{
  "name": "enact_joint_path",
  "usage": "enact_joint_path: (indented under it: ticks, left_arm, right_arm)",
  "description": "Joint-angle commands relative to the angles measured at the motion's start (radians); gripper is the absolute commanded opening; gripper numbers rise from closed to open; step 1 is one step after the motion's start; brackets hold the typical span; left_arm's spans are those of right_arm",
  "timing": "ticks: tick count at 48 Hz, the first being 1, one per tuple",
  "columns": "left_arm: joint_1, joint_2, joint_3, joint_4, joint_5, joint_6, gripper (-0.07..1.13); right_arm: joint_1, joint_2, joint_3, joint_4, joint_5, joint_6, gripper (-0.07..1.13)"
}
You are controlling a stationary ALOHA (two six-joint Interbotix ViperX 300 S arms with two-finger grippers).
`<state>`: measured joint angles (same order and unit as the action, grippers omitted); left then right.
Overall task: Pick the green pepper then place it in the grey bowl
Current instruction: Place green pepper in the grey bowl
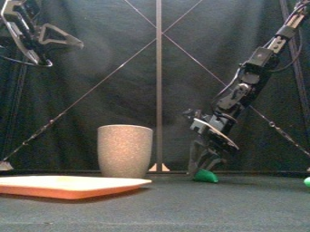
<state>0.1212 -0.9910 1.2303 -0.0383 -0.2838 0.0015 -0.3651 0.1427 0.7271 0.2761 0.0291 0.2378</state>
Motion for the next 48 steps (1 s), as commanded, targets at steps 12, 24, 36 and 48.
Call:
enact_joint_path:
  ticks: [12,24,36,48]
  left_arm:
    - [0.006,0.002,-0.008,-0.002,-0.008,0.002,0.02]
    - [0.006,0.002,-0.006,0.000,-0.008,0.003,0.02]
    - [0.006,0.002,-0.002,0.017,-0.008,0.005,0.02]
    - [0.008,0.002,0.000,0.028,-0.002,0.006,0.02]
  right_arm:
    - [0.038,-0.115,-0.095,-0.002,0.060,-0.005,0.65]
    - [0.072,-0.235,-0.204,-0.044,0.064,-0.006,0.65]
    - [0.117,-0.166,-0.296,-0.061,-0.138,-0.009,0.65]
    - [0.120,-0.011,-0.377,-0.071,-0.218,-0.003,0.65]
